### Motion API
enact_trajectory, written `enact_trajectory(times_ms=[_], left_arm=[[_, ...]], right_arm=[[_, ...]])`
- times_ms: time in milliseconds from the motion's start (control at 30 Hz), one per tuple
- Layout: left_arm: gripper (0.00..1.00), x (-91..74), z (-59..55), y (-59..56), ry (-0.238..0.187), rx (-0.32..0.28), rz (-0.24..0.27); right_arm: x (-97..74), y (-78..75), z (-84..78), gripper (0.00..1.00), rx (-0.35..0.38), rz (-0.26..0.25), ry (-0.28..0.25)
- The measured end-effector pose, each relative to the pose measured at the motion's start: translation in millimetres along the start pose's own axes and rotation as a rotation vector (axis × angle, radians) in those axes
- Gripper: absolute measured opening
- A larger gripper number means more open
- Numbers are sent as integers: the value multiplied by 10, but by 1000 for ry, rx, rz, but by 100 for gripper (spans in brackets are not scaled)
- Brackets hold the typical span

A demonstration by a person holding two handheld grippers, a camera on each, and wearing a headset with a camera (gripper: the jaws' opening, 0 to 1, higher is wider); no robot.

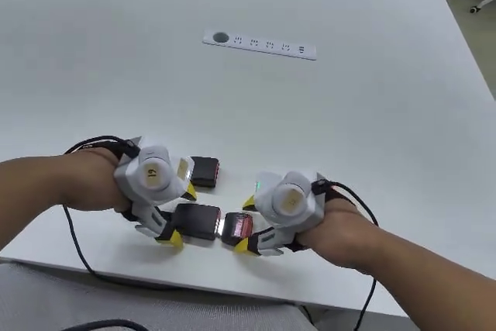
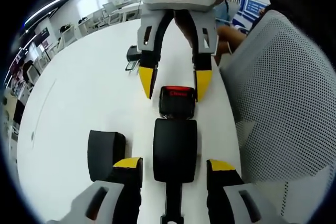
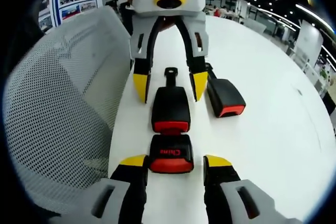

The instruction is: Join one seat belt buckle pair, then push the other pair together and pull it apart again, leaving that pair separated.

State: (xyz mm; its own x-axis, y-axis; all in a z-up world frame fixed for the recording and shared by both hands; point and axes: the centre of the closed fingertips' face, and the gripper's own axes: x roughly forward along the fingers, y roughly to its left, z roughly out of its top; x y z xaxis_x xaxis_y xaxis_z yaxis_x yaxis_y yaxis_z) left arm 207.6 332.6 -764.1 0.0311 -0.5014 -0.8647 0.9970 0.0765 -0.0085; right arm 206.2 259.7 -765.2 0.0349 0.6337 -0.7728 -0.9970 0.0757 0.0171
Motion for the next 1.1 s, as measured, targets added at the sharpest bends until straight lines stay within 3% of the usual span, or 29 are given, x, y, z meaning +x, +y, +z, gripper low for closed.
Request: enact_trajectory(times_ms=[133,200,267,333,400,467,533,567,600,733,867,967,1100], left_arm=[[50,-192,76,71,-28,-3,24],[50,-259,55,208,-33,2,50],[50,-332,138,303,-59,-14,75],[50,-354,160,500,-93,-36,118],[49,-355,169,625,-83,-30,151],[49,-325,160,716,-80,-26,151],[49,-301,188,741,-74,-10,150],[48,-277,140,783,-56,18,148],[48,-234,71,847,-48,8,139],[49,-172,-31,872,-1,7,79],[43,-101,-70,942,-2,-20,69],[38,-56,-75,955,4,-5,65],[37,29,-123,961,22,1,53]], right_arm=[[-222,-117,-47,37,2,-16,-13],[-297,-200,-106,38,1,-23,-11],[-402,-255,-147,37,-5,-30,-3],[-486,-384,-216,37,-21,-64,9],[-535,-516,-321,38,-21,-89,27],[-582,-645,-429,38,-14,-108,47],[-629,-733,-511,38,14,-121,61],[-658,-765,-536,38,18,-125,63],[-696,-809,-581,38,6,-137,72],[-769,-921,-743,39,12,-145,106],[-746,-951,-918,39,8,-125,139],[-701,-956,-1013,38,6,-108,154],[-685,-949,-1043,35,21,-92,164]])
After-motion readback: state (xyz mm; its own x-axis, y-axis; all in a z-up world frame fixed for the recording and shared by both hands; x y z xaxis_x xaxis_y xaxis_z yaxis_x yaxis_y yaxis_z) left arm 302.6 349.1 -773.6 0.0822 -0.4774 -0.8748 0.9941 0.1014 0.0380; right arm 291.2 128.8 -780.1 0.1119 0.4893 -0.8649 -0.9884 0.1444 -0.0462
